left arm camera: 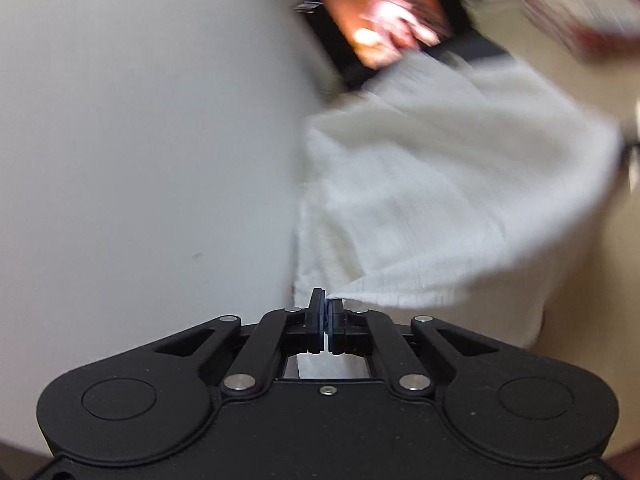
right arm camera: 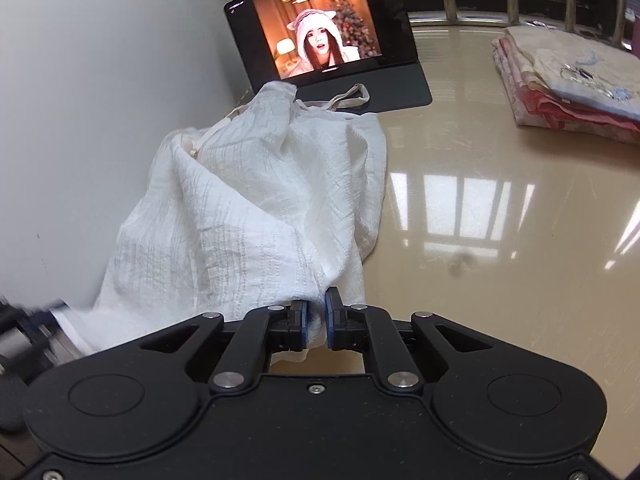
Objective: Fold clothes
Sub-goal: 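Lift the white dress with both grippers, pulling it off the floral cloth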
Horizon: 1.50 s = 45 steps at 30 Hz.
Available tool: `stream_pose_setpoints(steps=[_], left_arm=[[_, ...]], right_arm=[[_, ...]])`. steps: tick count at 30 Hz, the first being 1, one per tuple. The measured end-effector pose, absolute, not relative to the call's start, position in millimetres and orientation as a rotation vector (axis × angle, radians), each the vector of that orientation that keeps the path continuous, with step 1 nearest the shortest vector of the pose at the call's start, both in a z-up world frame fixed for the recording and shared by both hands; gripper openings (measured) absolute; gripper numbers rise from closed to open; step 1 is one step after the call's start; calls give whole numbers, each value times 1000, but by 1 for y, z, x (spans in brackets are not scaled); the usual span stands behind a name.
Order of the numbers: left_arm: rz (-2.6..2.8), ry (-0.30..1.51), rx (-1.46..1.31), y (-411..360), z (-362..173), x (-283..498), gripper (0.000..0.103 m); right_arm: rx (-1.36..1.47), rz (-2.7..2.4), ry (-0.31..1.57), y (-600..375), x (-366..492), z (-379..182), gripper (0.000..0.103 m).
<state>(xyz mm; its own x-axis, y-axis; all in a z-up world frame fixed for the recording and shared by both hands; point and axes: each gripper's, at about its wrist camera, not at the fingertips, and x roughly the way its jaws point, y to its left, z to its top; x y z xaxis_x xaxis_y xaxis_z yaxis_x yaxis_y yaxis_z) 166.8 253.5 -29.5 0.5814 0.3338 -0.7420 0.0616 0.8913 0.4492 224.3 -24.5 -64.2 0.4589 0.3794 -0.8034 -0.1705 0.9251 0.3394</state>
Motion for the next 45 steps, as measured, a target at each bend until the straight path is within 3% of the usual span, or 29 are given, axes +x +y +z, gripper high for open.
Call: stream_pose_setpoints(steps=[4, 8, 20, 30, 33, 34, 35, 43, 45], left_arm=[[245, 860, 221, 284, 20, 178, 1], [263, 801, 55, 297, 53, 188, 1], [272, 740, -26, 282, 86, 189, 1], [338, 788, 20, 291, 84, 171, 1], [341, 819, 16, 292, 79, 165, 1], [354, 824, 26, 292, 78, 162, 1], [367, 828, 38, 292, 77, 160, 1], [377, 903, 70, 295, 63, 143, 1], [373, 903, 83, 291, 63, 139, 1]], right_arm=[[116, 369, 1045, -7, 219, -71, 27], [-32, 367, 1031, 18, 215, -79, 47], [101, 235, 1064, 45, 207, -86, 49], [304, 34, 1056, -5, 223, -99, 53], [328, 46, 1075, -25, 217, -96, 45], [337, 50, 1081, -31, 215, -96, 26], [345, 54, 1087, -37, 214, -95, 0], [413, 104, 1130, -86, 199, -87, 1], [420, 173, 1118, -87, 192, -79, 10]])
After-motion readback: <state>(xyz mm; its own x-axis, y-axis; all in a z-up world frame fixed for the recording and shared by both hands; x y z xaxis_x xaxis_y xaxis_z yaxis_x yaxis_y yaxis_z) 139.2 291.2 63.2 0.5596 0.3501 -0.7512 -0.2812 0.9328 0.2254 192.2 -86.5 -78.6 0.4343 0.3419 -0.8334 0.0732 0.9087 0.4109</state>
